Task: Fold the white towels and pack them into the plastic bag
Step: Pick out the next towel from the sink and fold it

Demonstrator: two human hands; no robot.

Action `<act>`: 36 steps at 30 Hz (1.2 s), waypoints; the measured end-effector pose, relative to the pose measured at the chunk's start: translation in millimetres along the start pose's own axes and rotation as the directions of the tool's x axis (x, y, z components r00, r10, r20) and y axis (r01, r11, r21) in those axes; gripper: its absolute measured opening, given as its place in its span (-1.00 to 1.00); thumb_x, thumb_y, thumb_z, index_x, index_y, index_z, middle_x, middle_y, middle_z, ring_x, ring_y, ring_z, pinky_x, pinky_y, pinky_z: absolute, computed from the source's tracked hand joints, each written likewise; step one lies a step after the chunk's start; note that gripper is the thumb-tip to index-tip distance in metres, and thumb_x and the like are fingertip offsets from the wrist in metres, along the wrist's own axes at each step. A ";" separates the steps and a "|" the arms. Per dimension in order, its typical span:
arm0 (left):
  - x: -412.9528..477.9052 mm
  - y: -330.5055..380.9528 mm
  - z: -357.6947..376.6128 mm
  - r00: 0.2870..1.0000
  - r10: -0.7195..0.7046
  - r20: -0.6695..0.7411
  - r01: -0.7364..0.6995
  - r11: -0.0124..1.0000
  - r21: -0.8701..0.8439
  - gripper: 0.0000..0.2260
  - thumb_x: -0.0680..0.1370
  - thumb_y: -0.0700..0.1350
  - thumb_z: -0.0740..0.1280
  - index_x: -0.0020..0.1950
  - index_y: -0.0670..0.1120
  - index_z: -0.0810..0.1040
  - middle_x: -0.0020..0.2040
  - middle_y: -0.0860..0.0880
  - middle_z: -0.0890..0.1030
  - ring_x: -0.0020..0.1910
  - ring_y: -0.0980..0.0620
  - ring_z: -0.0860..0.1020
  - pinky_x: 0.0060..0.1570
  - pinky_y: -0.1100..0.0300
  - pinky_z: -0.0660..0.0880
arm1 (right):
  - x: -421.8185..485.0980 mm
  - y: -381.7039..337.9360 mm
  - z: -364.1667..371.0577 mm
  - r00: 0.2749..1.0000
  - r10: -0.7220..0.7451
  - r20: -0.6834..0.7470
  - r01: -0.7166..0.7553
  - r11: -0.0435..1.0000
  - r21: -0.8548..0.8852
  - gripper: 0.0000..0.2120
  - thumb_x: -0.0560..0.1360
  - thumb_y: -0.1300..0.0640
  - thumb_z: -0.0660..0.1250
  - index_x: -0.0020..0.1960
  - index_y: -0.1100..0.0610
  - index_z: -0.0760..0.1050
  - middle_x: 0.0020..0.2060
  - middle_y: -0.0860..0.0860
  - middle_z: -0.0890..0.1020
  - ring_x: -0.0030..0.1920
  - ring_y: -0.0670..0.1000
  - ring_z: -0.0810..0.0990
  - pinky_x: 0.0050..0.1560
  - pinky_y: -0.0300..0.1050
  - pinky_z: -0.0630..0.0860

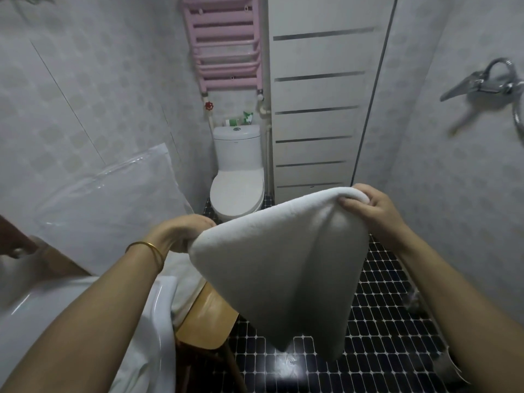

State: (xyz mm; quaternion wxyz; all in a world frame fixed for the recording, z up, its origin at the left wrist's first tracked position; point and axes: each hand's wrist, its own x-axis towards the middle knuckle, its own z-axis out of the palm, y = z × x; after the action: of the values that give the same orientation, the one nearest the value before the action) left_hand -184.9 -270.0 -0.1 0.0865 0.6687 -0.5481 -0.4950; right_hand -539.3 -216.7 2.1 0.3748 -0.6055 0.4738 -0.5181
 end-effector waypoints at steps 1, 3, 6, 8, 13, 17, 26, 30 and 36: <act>-1.4 -2.8 0.7 0.997 -0.042 0.059 0.043 0.999 -0.002 -0.84 0.52 -0.29 0.23 -0.04 -0.27 0.59 -0.12 -0.21 0.64 -0.22 -0.10 0.58 -0.35 0.20 0.50 | 2.6 -0.9 2.3 1.000 0.031 0.000 -0.030 0.997 0.075 -0.84 0.38 0.04 0.40 -0.20 0.14 0.54 -0.35 -0.10 0.57 -0.32 -0.13 0.52 -0.34 -0.29 0.45; -0.2 -11.5 0.3 0.981 -0.022 0.194 0.051 0.988 -0.146 -0.77 0.57 -0.12 0.23 -0.01 -0.28 0.56 -0.08 -0.22 0.59 -0.18 -0.08 0.55 -0.25 0.21 0.49 | 7.1 -1.7 7.4 0.995 0.098 -0.009 -0.093 0.969 0.231 -0.89 0.41 0.10 0.41 -0.15 0.14 0.57 -0.34 -0.05 0.63 -0.33 -0.09 0.59 -0.36 -0.25 0.51; -3.1 -29.0 -0.3 0.913 0.193 0.359 0.008 0.872 -0.490 -0.57 0.42 0.23 0.37 -0.22 -0.16 0.63 -0.38 -0.07 0.56 -0.36 0.05 0.56 -0.25 0.24 0.53 | 11.2 -0.6 14.3 0.980 0.190 -0.052 -0.159 0.918 0.364 -0.93 0.51 0.18 0.32 -0.10 0.14 0.58 -0.35 -0.04 0.66 -0.35 -0.09 0.62 -0.37 -0.27 0.52; -1.3 -40.8 7.2 0.877 0.349 0.330 -0.106 0.810 -0.577 -0.50 0.30 0.14 0.53 0.07 -0.18 0.63 -0.05 -0.15 0.66 -0.04 -0.01 0.64 0.01 0.12 0.56 | 11.8 0.7 18.4 0.966 0.251 -0.062 -0.203 0.883 0.422 -0.89 0.53 0.16 0.30 -0.05 0.17 0.57 -0.30 0.01 0.66 -0.31 -0.06 0.62 -0.32 -0.24 0.54; 11.1 -54.4 41.4 0.910 0.330 0.250 -0.124 0.794 -0.595 -0.15 0.17 -0.26 0.61 0.39 -0.04 0.33 0.30 -0.13 0.45 0.21 -0.12 0.53 0.01 0.03 0.56 | 6.3 -4.0 28.7 0.933 0.359 -0.003 -0.293 0.767 0.571 -0.83 0.54 0.08 0.28 -0.03 0.15 0.59 -0.09 0.15 0.58 -0.09 0.09 0.56 0.03 0.01 0.49; 9.8 -54.4 76.8 0.912 0.327 0.249 -0.146 0.824 -0.547 -0.22 0.23 -0.39 0.50 0.39 -0.05 0.34 0.31 -0.13 0.44 0.24 -0.16 0.51 0.13 -0.05 0.54 | -3.7 -8.3 30.4 0.927 0.361 0.099 -0.331 0.668 0.666 -0.81 0.55 0.04 0.24 0.00 0.11 0.57 -0.15 0.10 0.63 -0.15 0.07 0.63 -0.08 -0.06 0.58; 5.8 -48.9 89.7 0.923 0.238 -0.301 -0.295 0.942 -0.160 -0.80 0.23 -0.08 0.36 -0.22 -0.15 0.57 -0.26 -0.07 0.56 -0.24 -0.01 0.50 -0.25 0.10 0.44 | -30.2 15.0 5.5 0.865 0.469 0.179 -0.446 0.553 0.704 -0.78 0.56 0.04 0.22 0.04 0.14 0.56 -0.20 0.11 0.66 -0.23 0.05 0.68 -0.25 -0.10 0.63; 5.5 -61.2 102.9 0.835 0.160 -0.526 -0.366 0.875 -0.316 -0.98 0.46 -0.14 0.35 -0.14 -0.05 0.57 -0.20 0.00 0.60 -0.14 0.04 0.55 -0.22 0.18 0.46 | -50.6 39.2 1.2 0.761 0.594 0.259 -0.568 0.419 0.709 -0.68 0.47 0.00 0.27 -0.09 0.20 0.69 -0.18 0.09 0.70 -0.18 0.04 0.70 -0.19 -0.08 0.65; -1.3 -60.6 131.7 0.642 0.187 -0.743 -0.454 0.874 -0.172 -0.78 0.58 -0.01 0.26 0.08 -0.16 0.42 -0.17 0.07 0.51 -0.19 0.12 0.49 -0.30 0.38 0.34 | -58.8 51.9 -6.1 0.648 0.722 0.244 -0.658 0.369 0.657 -0.66 0.48 -0.05 0.31 -0.10 0.22 0.67 -0.14 0.10 0.70 -0.20 0.07 0.70 -0.33 -0.05 0.63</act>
State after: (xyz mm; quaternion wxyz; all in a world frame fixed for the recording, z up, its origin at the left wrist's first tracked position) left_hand -245.2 -189.5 -104.4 0.4923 0.6702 -0.4886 -0.2640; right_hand -555.7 -173.9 -61.9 0.7334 -0.1395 0.4653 -0.4755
